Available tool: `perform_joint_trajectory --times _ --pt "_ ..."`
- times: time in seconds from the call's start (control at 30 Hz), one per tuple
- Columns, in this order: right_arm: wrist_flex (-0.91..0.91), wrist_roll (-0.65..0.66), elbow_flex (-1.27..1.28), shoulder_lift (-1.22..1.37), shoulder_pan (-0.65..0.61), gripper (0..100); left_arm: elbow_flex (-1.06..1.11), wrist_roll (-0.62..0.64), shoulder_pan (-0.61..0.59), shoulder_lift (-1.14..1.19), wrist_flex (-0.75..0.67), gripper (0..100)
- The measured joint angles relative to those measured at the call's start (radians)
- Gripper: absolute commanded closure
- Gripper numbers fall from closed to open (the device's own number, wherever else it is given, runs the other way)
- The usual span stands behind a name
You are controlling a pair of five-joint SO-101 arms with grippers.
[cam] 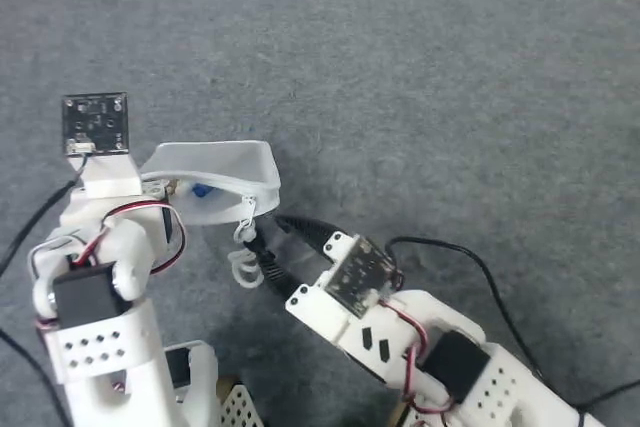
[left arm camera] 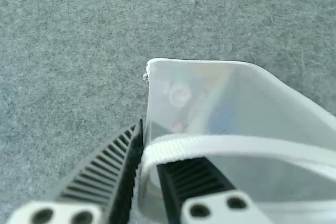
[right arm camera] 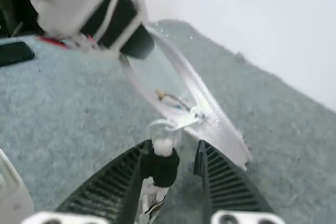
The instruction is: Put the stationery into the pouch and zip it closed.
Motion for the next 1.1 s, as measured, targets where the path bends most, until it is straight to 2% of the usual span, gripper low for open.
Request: perform_joint_trajectory --times 0.33,0.53,0.93,1.1 --pt "-0.117 0.0 0.0 0.212 0.0 87.2 0.0 0.0 0.0 0.0 -0.002 99" --pt "-0.181 0.0 0.0 0.288 0.0 87.2 0.034 0.0 -0.002 -0.005 -0.052 99" --pt "-0.387 -0.002 0.0 0.486 0.0 87.2 0.034 0.0 -0.002 -0.005 -0.054 99" --pt "-0.413 -0.002 0.0 0.52 0.0 87.3 0.034 0.0 -0.002 -0.003 -0.054 99"
